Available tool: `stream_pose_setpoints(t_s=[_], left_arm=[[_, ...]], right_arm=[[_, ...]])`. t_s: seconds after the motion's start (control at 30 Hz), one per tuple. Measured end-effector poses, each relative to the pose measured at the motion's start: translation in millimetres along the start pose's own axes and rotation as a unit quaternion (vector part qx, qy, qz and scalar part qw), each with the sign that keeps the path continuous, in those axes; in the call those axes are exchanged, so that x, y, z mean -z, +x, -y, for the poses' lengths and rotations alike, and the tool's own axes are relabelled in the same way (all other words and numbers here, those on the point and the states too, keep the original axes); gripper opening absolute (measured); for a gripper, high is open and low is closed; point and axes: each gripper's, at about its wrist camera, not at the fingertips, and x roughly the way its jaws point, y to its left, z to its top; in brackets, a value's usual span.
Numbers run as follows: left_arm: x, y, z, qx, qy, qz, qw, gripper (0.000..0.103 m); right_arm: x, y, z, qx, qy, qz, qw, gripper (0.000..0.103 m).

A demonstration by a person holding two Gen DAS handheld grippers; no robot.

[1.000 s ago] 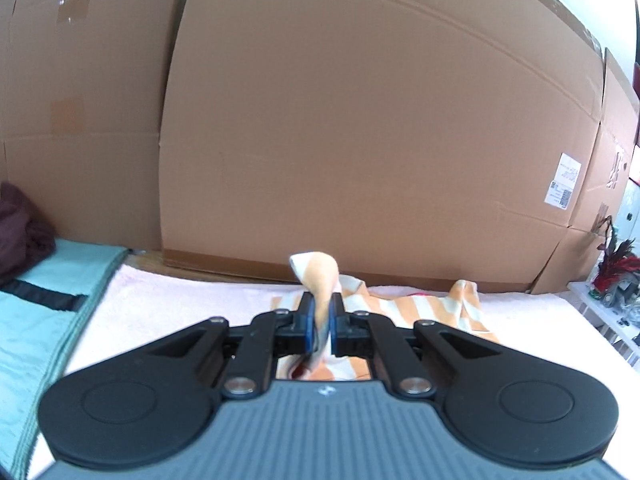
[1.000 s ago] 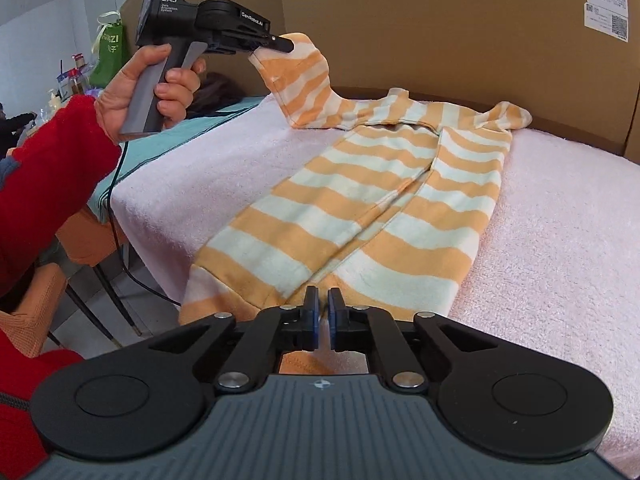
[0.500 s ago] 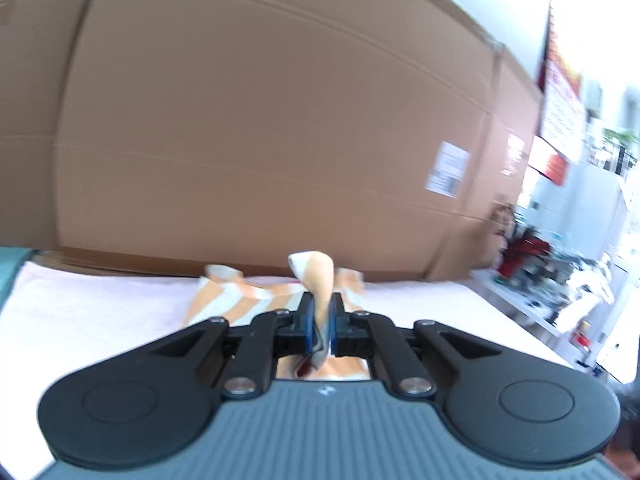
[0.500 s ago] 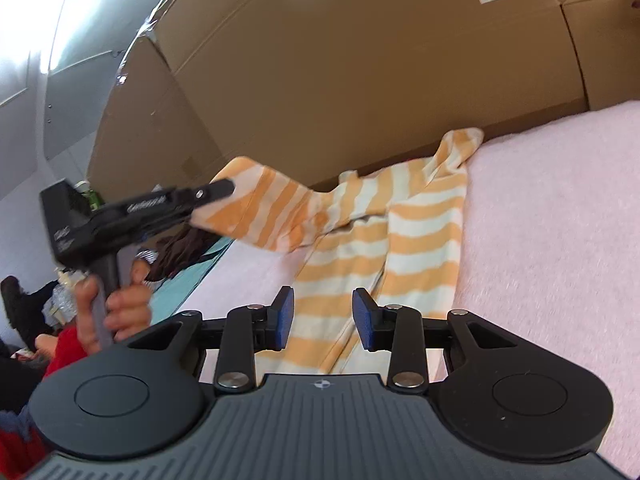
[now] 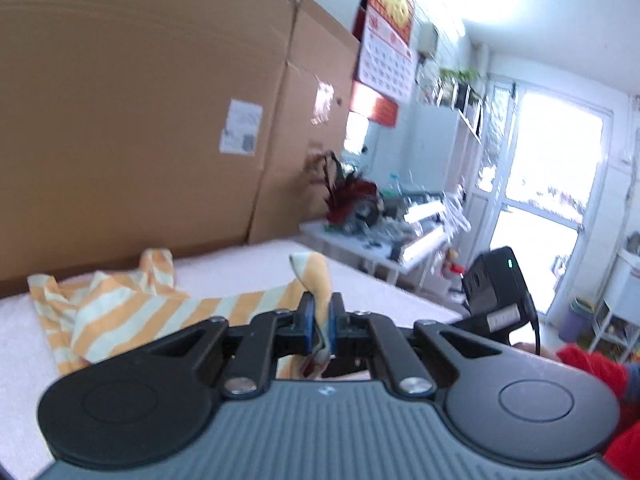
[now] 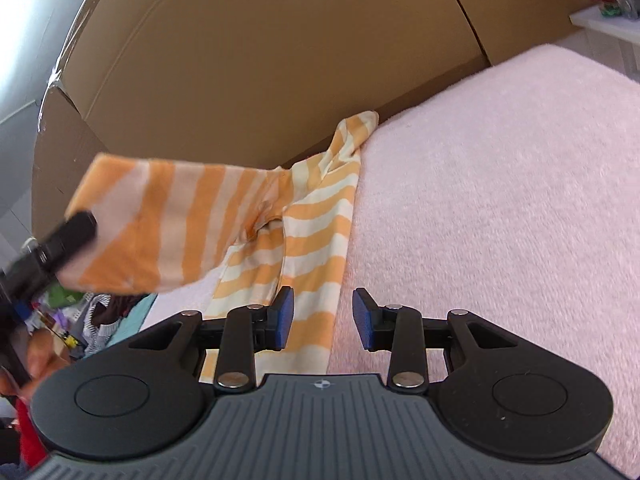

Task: Fold clothes
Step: 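Lay the corner onto the shirt and open the left gripper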

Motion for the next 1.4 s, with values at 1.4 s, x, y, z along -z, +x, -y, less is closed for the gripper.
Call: stream_pose_setpoints(t_s=[1.4], left_arm=[[101,-30,4,-0.058,-0.058,-0.076,0.9937,0.034]], right_arm=[[64,-17,-40,-0.038,-0.082,-0.057,0.994,0.032]])
